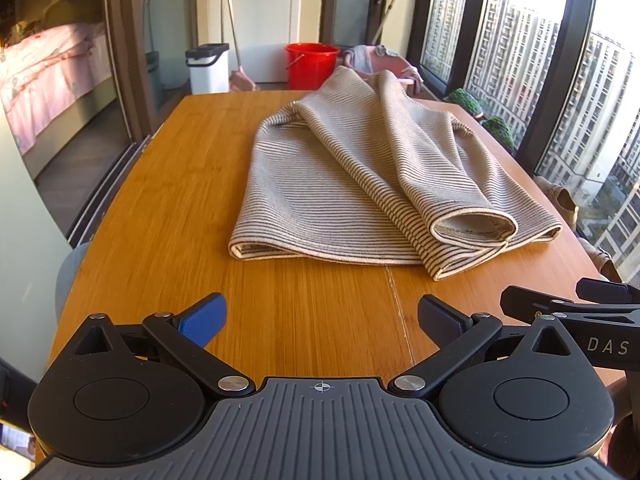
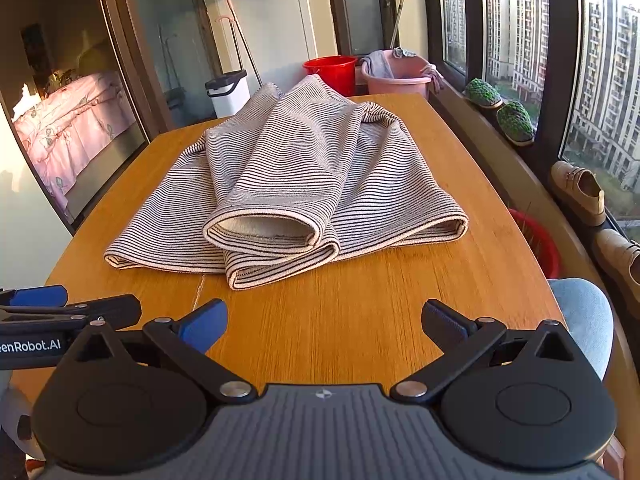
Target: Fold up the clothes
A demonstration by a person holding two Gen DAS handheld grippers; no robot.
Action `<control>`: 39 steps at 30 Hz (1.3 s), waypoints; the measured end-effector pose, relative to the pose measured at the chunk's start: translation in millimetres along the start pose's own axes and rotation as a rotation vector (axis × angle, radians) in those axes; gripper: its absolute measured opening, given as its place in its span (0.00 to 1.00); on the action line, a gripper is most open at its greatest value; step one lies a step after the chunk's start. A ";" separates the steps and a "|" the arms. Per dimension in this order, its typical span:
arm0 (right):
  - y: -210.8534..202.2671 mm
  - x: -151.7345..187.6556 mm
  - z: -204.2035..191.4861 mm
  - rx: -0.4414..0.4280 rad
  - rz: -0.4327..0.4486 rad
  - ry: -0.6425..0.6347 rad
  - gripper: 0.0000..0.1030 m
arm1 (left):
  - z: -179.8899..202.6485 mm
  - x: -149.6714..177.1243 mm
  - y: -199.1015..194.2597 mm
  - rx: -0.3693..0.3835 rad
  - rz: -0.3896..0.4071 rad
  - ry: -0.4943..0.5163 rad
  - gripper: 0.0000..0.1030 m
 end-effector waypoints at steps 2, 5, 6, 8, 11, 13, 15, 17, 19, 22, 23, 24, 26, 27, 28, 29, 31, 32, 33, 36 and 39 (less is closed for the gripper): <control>0.3 0.0 0.4 0.000 0.000 0.000 1.00 | -0.3 0.3 -0.2 0.001 -0.001 0.000 1.00; 0.7 0.0 1.0 0.000 -0.001 0.001 1.00 | -0.4 0.1 0.2 0.001 -0.004 0.000 1.00; 0.6 -0.1 1.1 0.000 0.000 0.000 1.00 | -0.3 0.0 0.2 0.001 -0.004 0.000 1.00; 0.5 -0.2 1.2 0.000 0.002 0.000 1.00 | -0.2 0.1 0.1 0.001 -0.005 0.000 1.00; 0.8 -0.6 1.6 -0.001 0.001 0.001 1.00 | 0.5 0.0 -0.1 0.002 -0.006 0.001 1.00; 1.4 -0.5 2.1 -0.001 -0.002 0.004 1.00 | 0.3 0.0 0.0 0.002 -0.008 0.000 1.00; 1.5 -0.3 2.0 -0.001 -0.004 0.005 1.00 | 0.2 0.0 0.6 0.002 -0.011 -0.001 1.00; 1.5 -0.3 1.9 -0.001 -0.004 0.005 1.00 | 0.0 -0.2 0.8 0.003 -0.012 -0.002 1.00; 1.5 -0.2 1.7 0.000 -0.004 0.004 1.00 | 0.2 -0.4 0.6 0.003 -0.012 -0.001 1.00; 1.6 -0.2 1.9 0.001 -0.006 0.005 1.00 | 0.1 -0.5 0.6 0.002 -0.013 -0.002 1.00; 1.7 -0.3 2.0 0.001 -0.007 0.005 1.00 | 0.1 -0.6 0.5 0.002 -0.014 -0.003 1.00; 1.6 -0.4 2.0 0.001 -0.007 0.004 1.00 | 0.1 -0.6 0.3 0.002 -0.014 -0.004 1.00; 1.5 -0.6 2.1 0.001 -0.007 0.003 1.00 | 0.3 -0.7 0.2 0.002 -0.013 -0.005 1.00; 1.4 -0.7 2.1 0.001 -0.007 0.002 1.00 | 0.4 -0.7 0.4 0.002 -0.014 -0.005 1.00; 1.3 -0.8 2.2 0.001 -0.006 0.001 1.00 | 0.2 -0.7 0.6 0.002 -0.014 -0.005 1.00; 1.4 -0.8 2.0 0.001 -0.006 0.001 1.00 | 0.0 -0.7 0.6 0.002 -0.015 -0.006 1.00; 1.2 -0.7 1.7 0.002 -0.006 0.000 1.00 | -0.1 -0.8 0.9 0.002 -0.017 -0.007 1.00; 1.3 -0.8 1.6 0.002 -0.006 0.001 1.00 | 0.0 -0.9 1.1 0.002 -0.017 -0.007 1.00; 1.6 -0.8 1.4 0.002 -0.007 0.001 1.00 | 0.3 -0.9 1.4 0.002 -0.018 -0.007 1.00; 1.8 -0.7 1.0 0.001 -0.009 0.000 1.00 | -0.3 -0.6 2.2 0.002 -0.021 -0.009 1.00; 2.1 -0.9 1.1 0.001 -0.010 -0.001 1.00 | -1.8 -0.8 2.6 0.002 -0.022 -0.013 1.00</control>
Point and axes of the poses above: each gripper's, at about its wrist camera, not at the fingertips, and y roughly the way its jaws point, z to its right, x to its underside, the point moved 1 cm from there along y, roughly the way its jaws point, and after that the axes turned 15 degrees about -z, right-handed, at the moved point
